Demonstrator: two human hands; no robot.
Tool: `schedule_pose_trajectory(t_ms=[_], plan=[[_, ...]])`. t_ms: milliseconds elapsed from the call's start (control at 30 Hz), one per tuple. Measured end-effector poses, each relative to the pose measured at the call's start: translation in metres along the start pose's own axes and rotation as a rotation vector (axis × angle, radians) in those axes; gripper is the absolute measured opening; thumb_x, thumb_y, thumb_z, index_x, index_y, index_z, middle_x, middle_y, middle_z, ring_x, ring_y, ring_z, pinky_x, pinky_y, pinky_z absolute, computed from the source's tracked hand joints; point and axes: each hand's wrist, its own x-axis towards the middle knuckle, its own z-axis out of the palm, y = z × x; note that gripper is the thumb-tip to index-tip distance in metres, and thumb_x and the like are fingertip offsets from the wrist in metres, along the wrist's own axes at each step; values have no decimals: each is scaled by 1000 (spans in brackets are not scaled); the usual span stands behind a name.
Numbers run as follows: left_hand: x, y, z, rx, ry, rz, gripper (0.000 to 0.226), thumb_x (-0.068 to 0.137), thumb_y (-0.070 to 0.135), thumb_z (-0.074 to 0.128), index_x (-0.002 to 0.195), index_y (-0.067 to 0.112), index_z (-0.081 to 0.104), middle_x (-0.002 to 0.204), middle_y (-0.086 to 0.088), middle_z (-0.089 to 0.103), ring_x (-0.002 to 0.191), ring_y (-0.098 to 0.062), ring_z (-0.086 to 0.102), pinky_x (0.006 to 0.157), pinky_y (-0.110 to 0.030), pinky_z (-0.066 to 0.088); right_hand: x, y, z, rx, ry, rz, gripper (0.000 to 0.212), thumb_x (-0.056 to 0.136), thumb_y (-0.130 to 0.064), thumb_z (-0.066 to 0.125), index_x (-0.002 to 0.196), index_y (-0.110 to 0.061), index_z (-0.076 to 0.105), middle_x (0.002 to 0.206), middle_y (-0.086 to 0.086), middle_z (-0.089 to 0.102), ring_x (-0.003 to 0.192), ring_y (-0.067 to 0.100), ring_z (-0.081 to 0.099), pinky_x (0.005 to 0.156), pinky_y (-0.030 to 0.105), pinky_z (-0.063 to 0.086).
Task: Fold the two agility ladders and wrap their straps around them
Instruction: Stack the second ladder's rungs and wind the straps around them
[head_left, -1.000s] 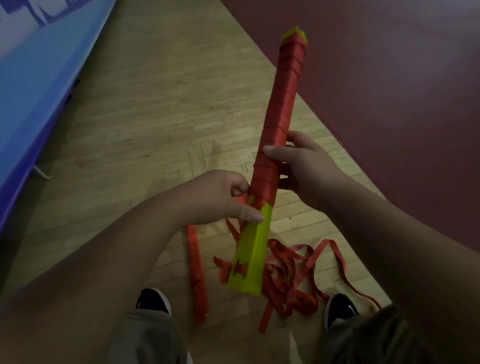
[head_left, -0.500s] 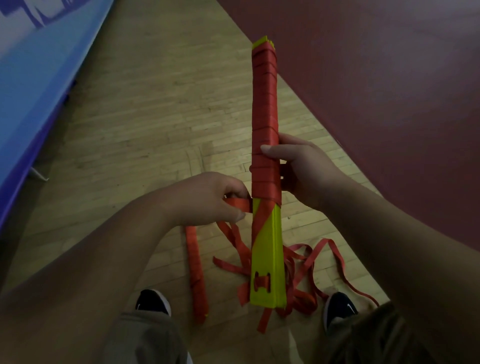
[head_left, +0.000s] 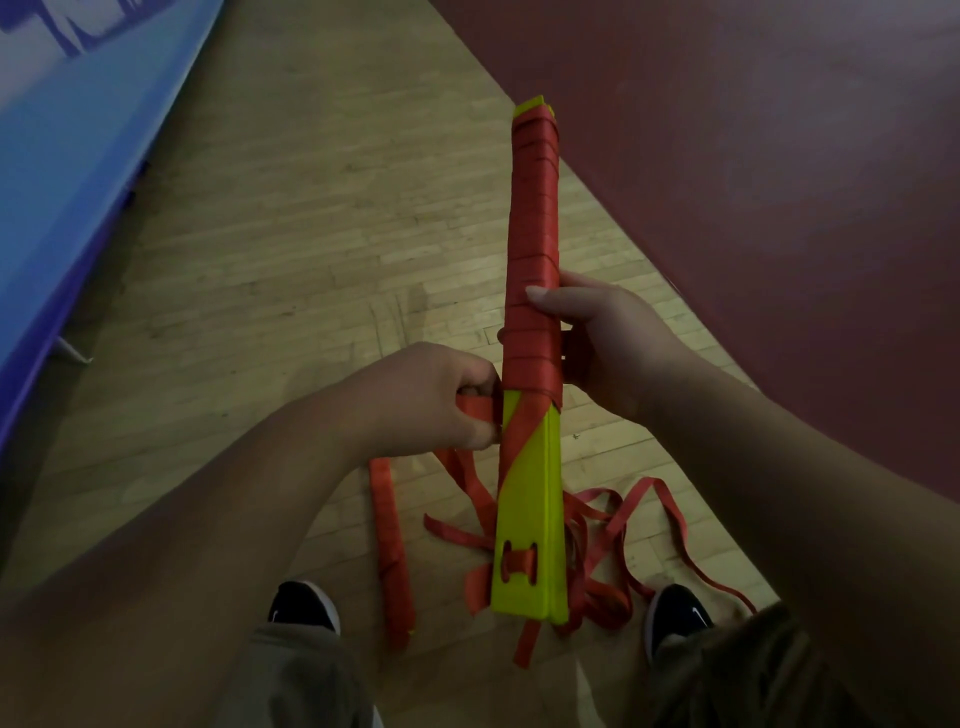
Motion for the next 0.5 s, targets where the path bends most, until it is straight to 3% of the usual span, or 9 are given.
schedule_pose_trajectory(t_ms=[233,367,500], plan=[[2,-1,-1,-7,28,-10,5,89,39,84,92,38,79,88,7,76,76,-12,72,68,-30,56,0,-3,-2,-9,-43,-21,36,102,-16,68,138,-16,70,115,13,77,114,39,78,94,53,62],[2,0,-1,-19,33,-8,6,89,35,84,91,37,79,86,5,77,73,-16,72,66,-29,54,0,-5,-3,-21,-54,-32,35,102,-15,68,137,-12,70,114,13,76,119,43,76,103,61,58],[1,1,-2,-24,4,-21,7,88,32,84,88,37,80,82,6,77,69,-9,70,66,-30,55,-2,-6,-2,6,-69,-25,36,104,-14,66,139,-10,69,116,14,75,117,41,77,101,57,60]])
